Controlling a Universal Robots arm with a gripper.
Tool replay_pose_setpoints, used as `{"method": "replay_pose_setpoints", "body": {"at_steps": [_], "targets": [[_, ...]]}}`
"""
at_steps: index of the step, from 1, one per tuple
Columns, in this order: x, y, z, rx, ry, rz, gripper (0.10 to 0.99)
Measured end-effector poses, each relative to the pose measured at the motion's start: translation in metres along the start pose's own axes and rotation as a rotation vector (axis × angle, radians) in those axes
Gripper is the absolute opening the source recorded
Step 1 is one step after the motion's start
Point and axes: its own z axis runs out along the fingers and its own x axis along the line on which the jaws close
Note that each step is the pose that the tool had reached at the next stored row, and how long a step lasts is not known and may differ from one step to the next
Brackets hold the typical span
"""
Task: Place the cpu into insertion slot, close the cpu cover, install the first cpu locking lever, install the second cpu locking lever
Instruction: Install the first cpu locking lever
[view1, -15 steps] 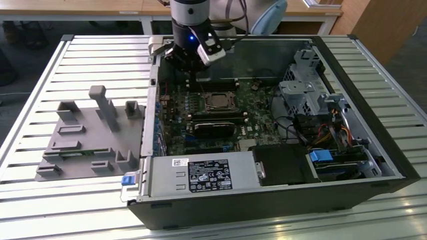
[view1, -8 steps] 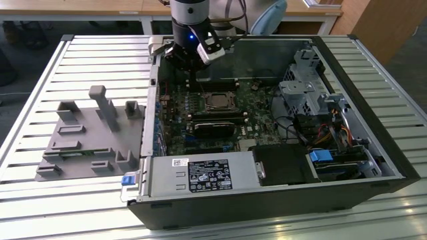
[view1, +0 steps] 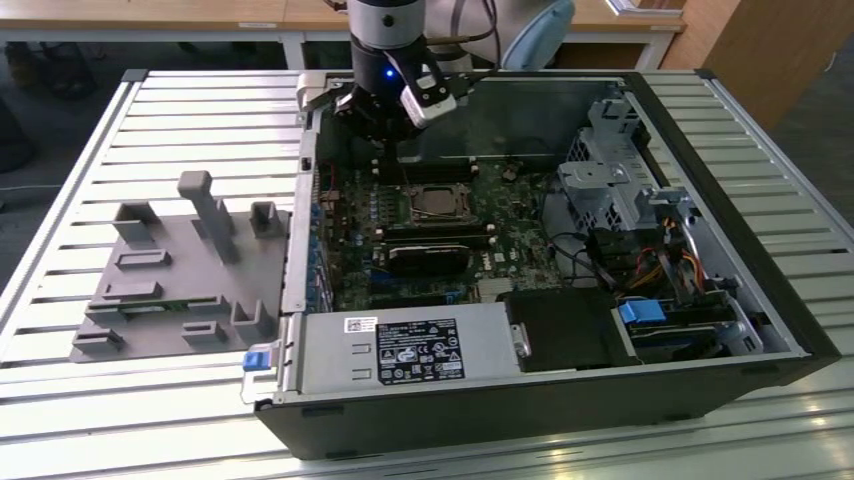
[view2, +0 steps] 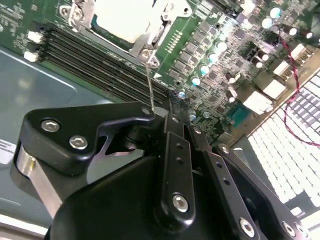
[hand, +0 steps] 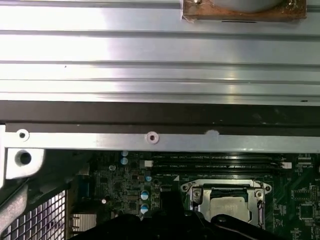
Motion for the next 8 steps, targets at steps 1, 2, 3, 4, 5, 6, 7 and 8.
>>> {"method": "replay_pose_setpoints", "body": {"at_steps": [1,2,3,4,5,6,7,8], "targets": [[-0.0031,0.0002,0.0001,0.000,0.0000,0.000,0.110],[-0.0064,0.0003,0.0002,0.000,0.0000,0.000,0.110],[-0.0094,0.0005,0.0004,0.000,0.0000,0.000,0.110],[-0.0128,0.0005,0.0006,0.000,0.0000,0.000,0.110],[-0.0162,0.0006,0.0007,0.000,0.0000,0.000,0.110],[-0.0197,0.0006,0.0009,0.000,0.0000,0.000,0.110],[-0.0233,0.0006,0.0011,0.000,0.0000,0.000,0.110],[-0.0268,0.0006,0.0013,0.000,0.0000,0.000,0.110]]}}
